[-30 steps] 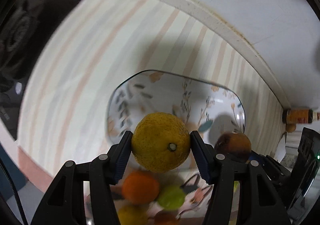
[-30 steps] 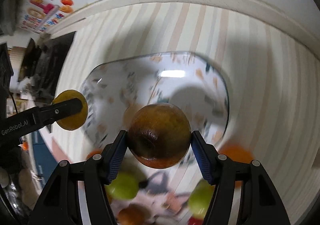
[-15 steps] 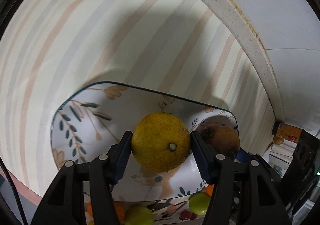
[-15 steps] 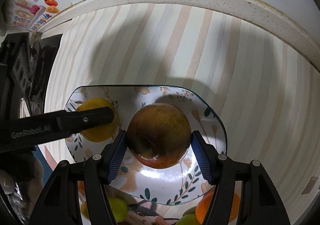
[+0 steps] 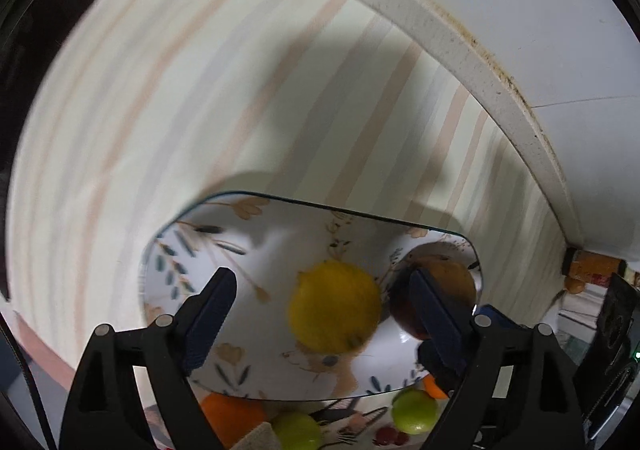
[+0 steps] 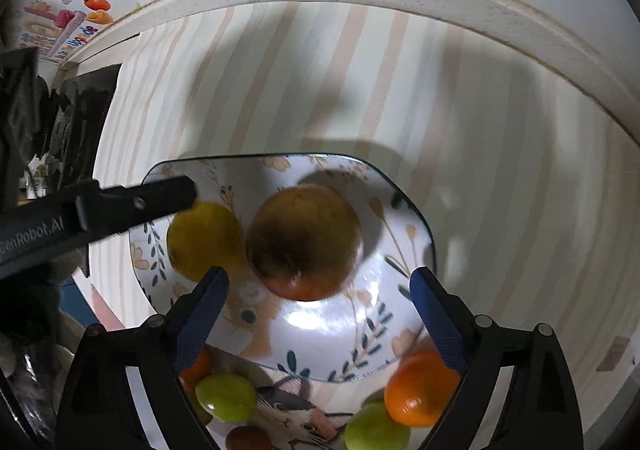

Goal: Organize fruits
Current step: 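Lower the red apple and yellow citrus onto the floral plate and open both tools, then move both tools back toward the fruits on the cat mat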

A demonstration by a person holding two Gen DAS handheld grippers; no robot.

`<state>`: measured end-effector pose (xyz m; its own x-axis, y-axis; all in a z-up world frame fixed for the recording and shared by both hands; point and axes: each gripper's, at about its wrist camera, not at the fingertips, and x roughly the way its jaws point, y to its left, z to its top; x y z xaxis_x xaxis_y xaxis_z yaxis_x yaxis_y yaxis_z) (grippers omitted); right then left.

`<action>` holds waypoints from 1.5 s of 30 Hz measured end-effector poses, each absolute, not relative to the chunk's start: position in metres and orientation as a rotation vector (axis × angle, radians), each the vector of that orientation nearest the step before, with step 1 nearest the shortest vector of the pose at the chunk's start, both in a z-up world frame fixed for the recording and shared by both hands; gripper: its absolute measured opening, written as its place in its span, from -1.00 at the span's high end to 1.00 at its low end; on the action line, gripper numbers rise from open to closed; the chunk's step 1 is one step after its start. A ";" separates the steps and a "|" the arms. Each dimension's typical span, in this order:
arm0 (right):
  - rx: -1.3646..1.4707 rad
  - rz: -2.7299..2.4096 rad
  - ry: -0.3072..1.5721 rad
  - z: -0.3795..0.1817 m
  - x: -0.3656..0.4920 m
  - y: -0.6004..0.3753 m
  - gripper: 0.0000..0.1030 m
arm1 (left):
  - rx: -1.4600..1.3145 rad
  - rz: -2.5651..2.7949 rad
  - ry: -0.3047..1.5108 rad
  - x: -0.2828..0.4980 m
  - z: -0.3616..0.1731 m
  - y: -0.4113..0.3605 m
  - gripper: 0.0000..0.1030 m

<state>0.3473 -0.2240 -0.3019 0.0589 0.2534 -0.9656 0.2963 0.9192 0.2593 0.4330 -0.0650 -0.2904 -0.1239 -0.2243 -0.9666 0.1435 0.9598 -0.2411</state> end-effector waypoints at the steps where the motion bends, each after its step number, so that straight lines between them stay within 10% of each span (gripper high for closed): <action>1: 0.435 -0.044 1.527 -0.299 0.343 -0.223 -0.83 | -0.040 -0.310 1.647 0.431 -0.285 -0.061 -0.72; 45: 0.225 -0.092 1.179 -0.115 0.148 -0.147 -0.83 | 0.120 -0.205 1.158 0.213 -0.110 0.037 -0.72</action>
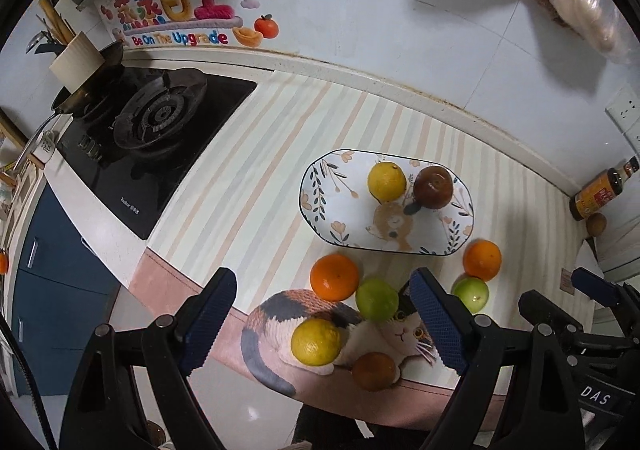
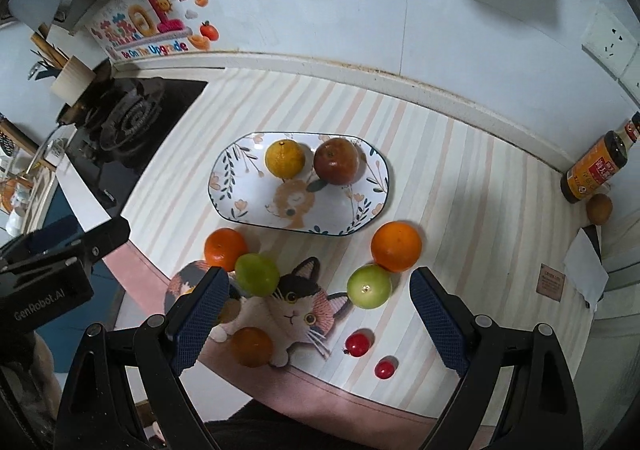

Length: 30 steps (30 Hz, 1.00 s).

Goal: Organize fruits
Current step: 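Move both tools back toward the fruits on the cat mat, then grasp a green apple with the right tool while the left tool grasps a yellow citrus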

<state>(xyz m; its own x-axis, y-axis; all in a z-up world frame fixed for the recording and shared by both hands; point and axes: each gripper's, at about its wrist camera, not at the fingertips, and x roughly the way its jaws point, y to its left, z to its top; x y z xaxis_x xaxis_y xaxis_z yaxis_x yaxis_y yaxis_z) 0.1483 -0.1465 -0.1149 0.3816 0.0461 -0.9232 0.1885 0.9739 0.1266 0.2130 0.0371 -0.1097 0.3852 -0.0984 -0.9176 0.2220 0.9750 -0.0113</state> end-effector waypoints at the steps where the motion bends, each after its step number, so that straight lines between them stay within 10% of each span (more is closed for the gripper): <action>1: 0.231 -0.088 1.177 -0.114 0.147 -0.147 -0.83 | 0.111 -0.207 1.158 0.212 -0.108 0.038 -0.72; 14: 0.434 -0.017 1.366 -0.211 0.154 -0.156 -0.82 | 0.177 -0.156 1.291 0.213 -0.180 0.056 -0.93; 22: 0.465 0.005 1.443 -0.265 0.155 -0.144 -0.49 | 0.197 -0.224 1.495 0.206 -0.268 0.055 -0.87; 27: 0.451 0.002 1.459 -0.276 0.162 -0.137 -0.49 | 0.099 -0.299 1.584 0.212 -0.303 0.057 -0.18; 30: 0.438 0.016 1.464 -0.276 0.166 -0.131 -0.49 | 0.094 -0.282 1.564 0.212 -0.301 0.062 -0.17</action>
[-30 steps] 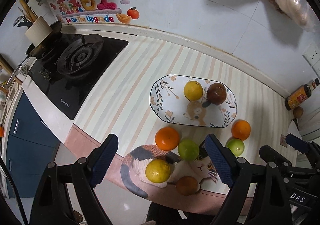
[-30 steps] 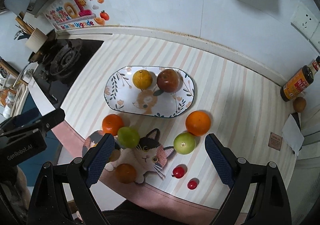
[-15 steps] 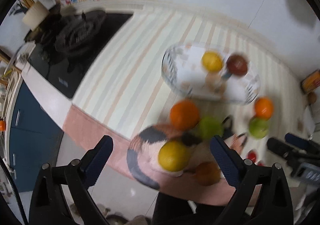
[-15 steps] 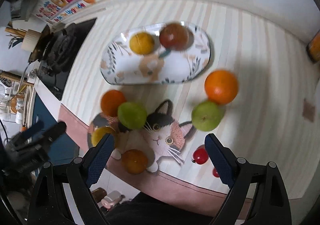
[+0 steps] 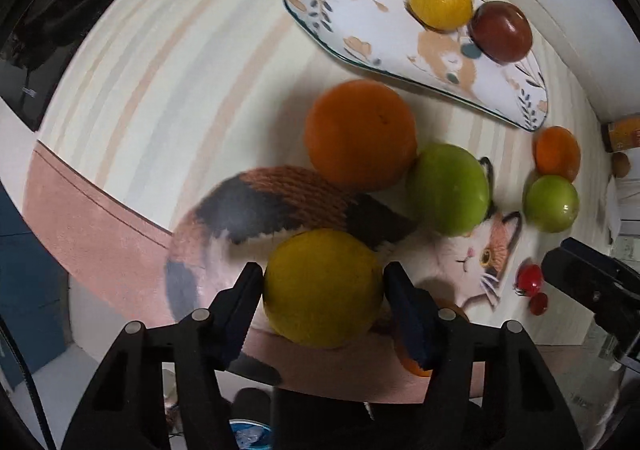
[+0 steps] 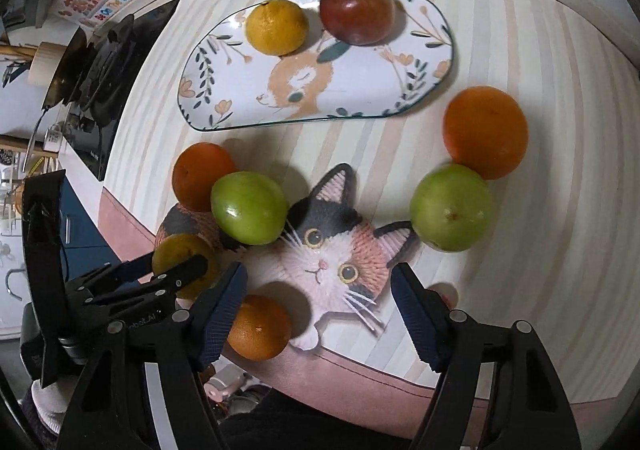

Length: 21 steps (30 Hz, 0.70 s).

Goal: Organize fruits
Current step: 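Grasp a green apple with the right tool while the left tool grasps a yellow citrus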

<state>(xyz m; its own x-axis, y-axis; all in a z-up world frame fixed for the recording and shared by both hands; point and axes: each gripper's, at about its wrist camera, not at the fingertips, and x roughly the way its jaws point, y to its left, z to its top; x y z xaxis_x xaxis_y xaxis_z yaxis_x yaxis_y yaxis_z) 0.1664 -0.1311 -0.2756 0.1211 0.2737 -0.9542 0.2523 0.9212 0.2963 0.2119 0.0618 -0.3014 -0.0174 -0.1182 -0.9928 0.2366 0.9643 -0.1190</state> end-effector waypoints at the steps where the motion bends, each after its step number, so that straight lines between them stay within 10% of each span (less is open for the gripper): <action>1: 0.429 0.027 1.462 -0.275 0.170 -0.128 -0.49 | 0.102 -0.268 1.551 0.211 -0.300 0.066 -0.17; 10: 0.097 0.201 1.487 -0.297 0.228 -0.053 -0.47 | 0.050 -0.225 1.520 0.205 -0.297 0.088 -0.17; 12: 0.017 0.210 1.519 -0.307 0.235 -0.042 -0.13 | 0.053 -0.228 1.514 0.202 -0.297 0.089 -0.18; 21: 0.511 0.120 1.675 -0.326 0.210 -0.099 -0.12 | 0.096 -0.266 1.505 0.200 -0.298 0.088 -0.19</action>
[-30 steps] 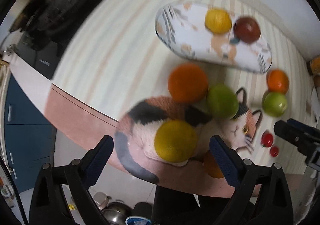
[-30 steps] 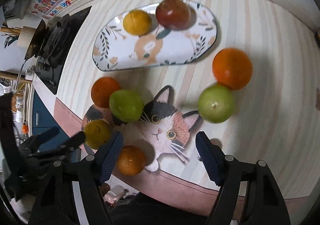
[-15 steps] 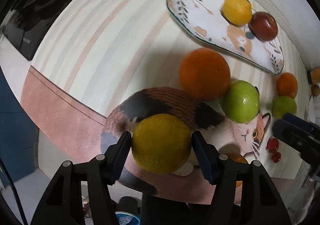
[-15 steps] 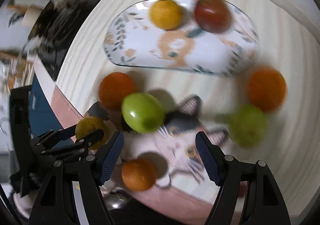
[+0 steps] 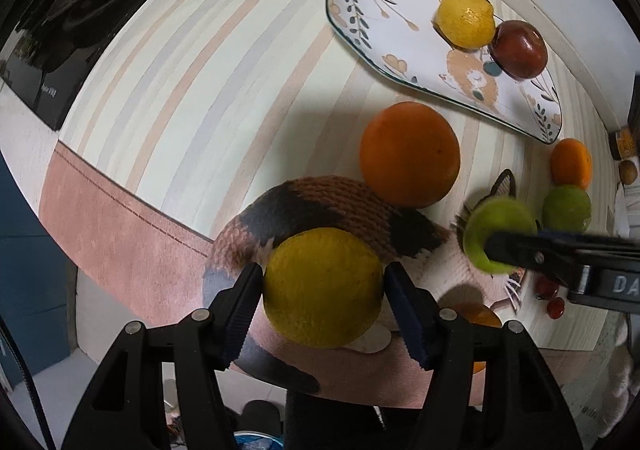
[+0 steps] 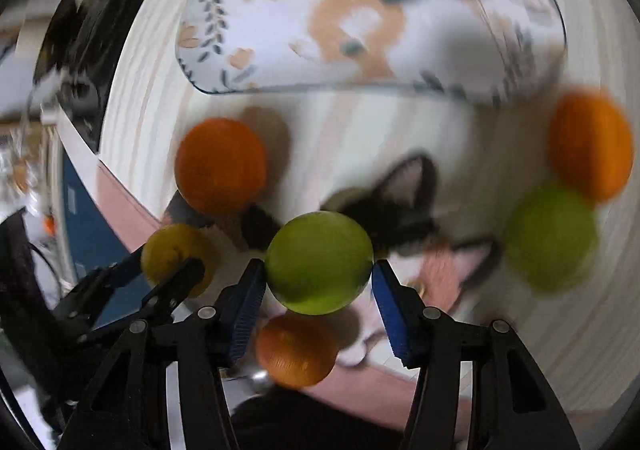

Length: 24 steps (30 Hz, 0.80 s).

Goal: Organize fruits
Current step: 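Grasp a green apple with the right tool while the left tool grasps a yellow citrus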

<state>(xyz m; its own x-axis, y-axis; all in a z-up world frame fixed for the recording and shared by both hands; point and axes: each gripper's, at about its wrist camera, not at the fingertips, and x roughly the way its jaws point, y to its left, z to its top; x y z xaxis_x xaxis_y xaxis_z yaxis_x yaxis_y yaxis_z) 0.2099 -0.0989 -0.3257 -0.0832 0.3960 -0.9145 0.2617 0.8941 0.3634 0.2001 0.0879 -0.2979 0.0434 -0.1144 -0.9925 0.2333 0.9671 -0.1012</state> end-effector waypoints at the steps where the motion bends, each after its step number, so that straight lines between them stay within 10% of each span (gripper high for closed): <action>1: 0.528 0.123 1.663 -0.326 0.209 -0.102 -0.12 | 0.111 -0.272 1.500 0.201 -0.298 0.085 -0.19; 10: 0.470 0.061 1.613 -0.338 0.224 -0.103 -0.11 | 0.167 -0.289 1.489 0.200 -0.295 0.074 -0.19; 13: 0.455 0.040 1.600 -0.342 0.223 -0.105 0.39 | 0.163 -0.279 1.489 0.200 -0.294 0.071 -0.18; 18: 0.452 0.044 1.606 -0.337 0.219 -0.111 0.41 | 0.159 -0.260 1.476 0.201 -0.293 0.065 -0.17; 24: 0.615 -0.039 1.511 -0.318 0.208 -0.148 -0.35 | 0.112 -0.254 1.497 0.200 -0.294 0.070 -0.17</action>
<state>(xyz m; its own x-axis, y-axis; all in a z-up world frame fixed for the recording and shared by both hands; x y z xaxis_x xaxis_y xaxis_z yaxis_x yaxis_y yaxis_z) 0.2081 -0.1481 -0.3184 0.0896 0.3465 -0.9338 0.3940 0.8487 0.3528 0.1997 0.0698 -0.2938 0.0535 -0.0976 -0.9938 0.2356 0.9684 -0.0824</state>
